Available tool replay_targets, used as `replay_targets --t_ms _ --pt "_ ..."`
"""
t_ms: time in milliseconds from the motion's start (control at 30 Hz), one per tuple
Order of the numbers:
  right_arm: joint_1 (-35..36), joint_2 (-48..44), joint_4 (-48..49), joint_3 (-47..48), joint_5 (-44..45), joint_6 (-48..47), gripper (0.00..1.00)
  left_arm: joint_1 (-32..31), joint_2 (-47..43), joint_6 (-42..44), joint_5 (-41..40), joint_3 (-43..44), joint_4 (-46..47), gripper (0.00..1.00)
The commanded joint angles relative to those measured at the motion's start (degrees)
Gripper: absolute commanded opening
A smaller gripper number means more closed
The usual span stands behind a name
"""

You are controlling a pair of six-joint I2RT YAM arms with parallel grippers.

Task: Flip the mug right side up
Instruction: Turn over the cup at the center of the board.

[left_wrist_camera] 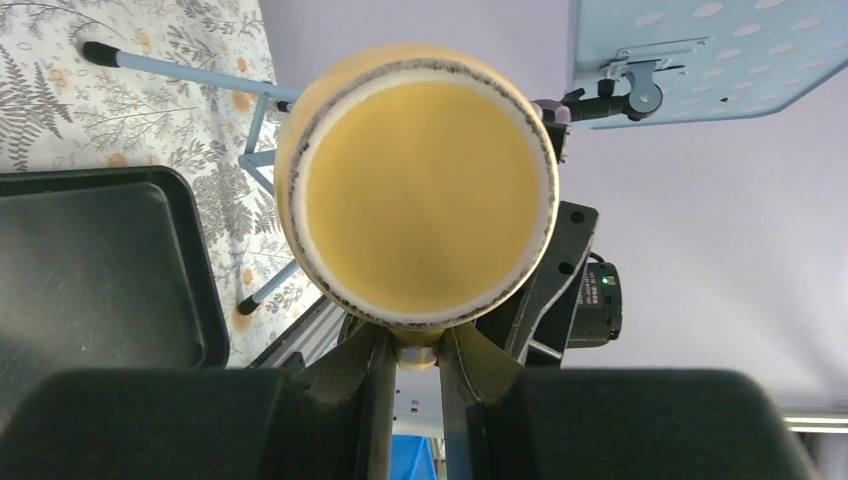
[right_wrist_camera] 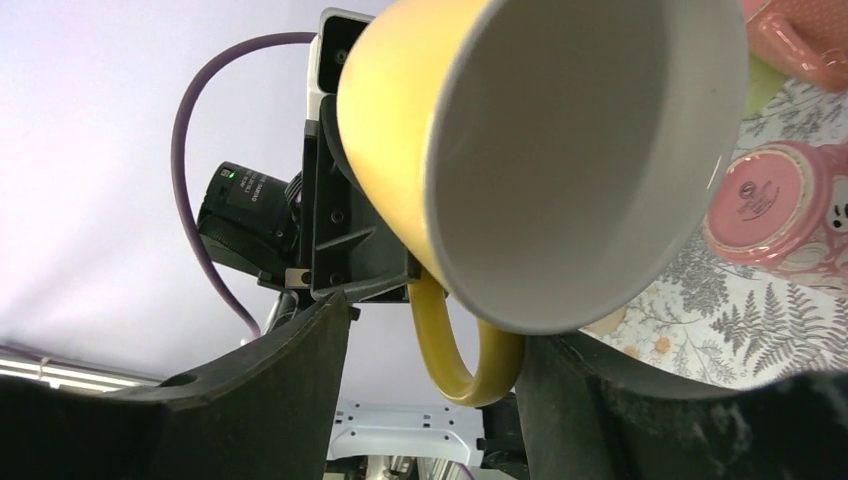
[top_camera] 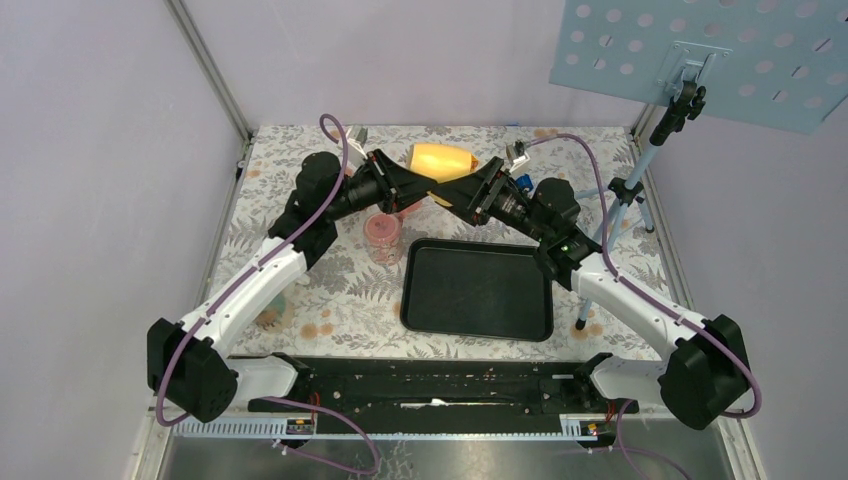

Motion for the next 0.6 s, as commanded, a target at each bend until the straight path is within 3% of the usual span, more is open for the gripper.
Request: replay_targets --t_ms 0,367,567 --pt "-0.13 0.50 5.87 2.46 -3.13 2.41 0.63 -0.82 -2.12 -2.18 1.59 0.45 13.15 0.00" --pt "-0.21 0.32 6.81 1.61 -3.87 3.74 0.49 -1.58 -0.77 -2.62 1.67 -0.16 15.45 0.00" --pt "-0.19 -0.58 5.20 1.55 -3.12 2.60 0.33 -1.67 -0.60 -3.06 1.69 -1.15 16.95 0.00"
